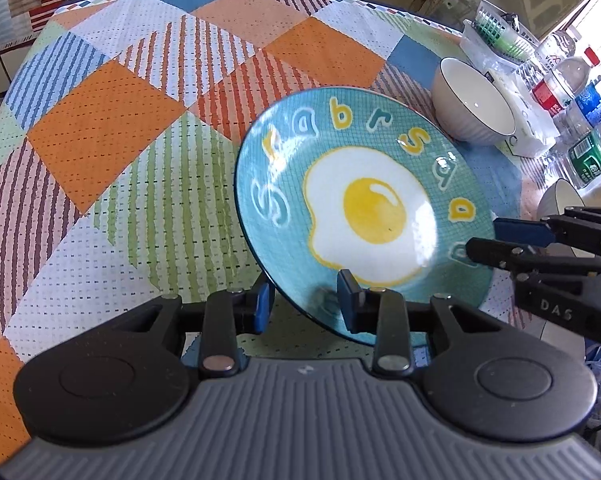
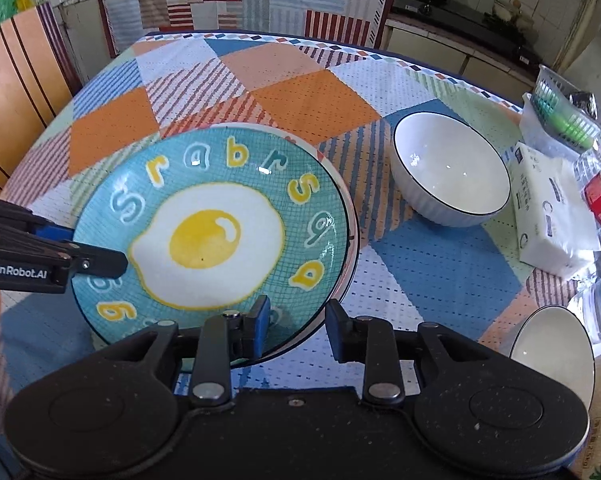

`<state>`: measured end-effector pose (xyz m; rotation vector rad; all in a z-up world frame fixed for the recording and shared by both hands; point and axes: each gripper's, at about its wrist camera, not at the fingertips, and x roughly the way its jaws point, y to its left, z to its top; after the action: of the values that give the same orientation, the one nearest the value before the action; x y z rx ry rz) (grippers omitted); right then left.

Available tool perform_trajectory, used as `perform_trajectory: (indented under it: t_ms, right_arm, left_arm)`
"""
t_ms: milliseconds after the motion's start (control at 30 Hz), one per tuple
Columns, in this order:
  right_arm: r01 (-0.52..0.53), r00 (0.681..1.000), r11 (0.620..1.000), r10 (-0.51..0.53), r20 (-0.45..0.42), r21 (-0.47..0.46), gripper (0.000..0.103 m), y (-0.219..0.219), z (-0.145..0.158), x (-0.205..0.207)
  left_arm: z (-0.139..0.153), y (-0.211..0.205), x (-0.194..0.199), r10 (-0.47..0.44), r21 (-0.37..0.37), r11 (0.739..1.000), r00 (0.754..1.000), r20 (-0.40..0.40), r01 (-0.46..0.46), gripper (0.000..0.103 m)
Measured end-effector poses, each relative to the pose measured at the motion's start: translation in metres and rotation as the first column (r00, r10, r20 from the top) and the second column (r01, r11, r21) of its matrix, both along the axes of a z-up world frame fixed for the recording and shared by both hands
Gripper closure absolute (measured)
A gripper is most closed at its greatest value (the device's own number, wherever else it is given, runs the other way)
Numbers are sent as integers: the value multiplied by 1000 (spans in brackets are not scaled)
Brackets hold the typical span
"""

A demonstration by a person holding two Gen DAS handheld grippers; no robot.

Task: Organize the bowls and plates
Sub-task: 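Lower the teal plate onto the stack and open both grippers, then move both grippers to a white bowl and grasp its rim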

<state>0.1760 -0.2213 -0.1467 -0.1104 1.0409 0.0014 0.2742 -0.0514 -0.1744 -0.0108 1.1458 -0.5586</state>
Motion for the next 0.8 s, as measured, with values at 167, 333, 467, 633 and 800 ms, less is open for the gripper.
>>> perform_trajectory:
  t_ms: [167, 333, 467, 633, 800]
  right_arm:
    - [-50, 997, 993, 56, 54, -106, 69, 18, -1, -2]
    - [-23, 996, 1000, 25, 91, -20, 72, 10, 11, -9]
    - [-4, 992, 1000, 1, 129, 17, 72, 0, 22, -22]
    - [3, 982, 997, -17, 190, 77, 71, -13, 37, -44]
    - [-6, 971, 995, -17, 237, 99, 71, -19, 48, -62]
  left_arm:
    - [0, 3, 1, 9, -18, 1000, 1000, -17, -9, 71]
    - [7, 7, -5, 15, -29, 999, 1000, -26, -16, 71]
    - [18, 7, -15, 17, -12, 1000, 1000, -14, -17, 71]
    - [37, 0, -33, 16, 37, 999, 1000, 12, -16, 71]
    - [57, -5, -62, 20, 73, 997, 999, 30, -22, 71]
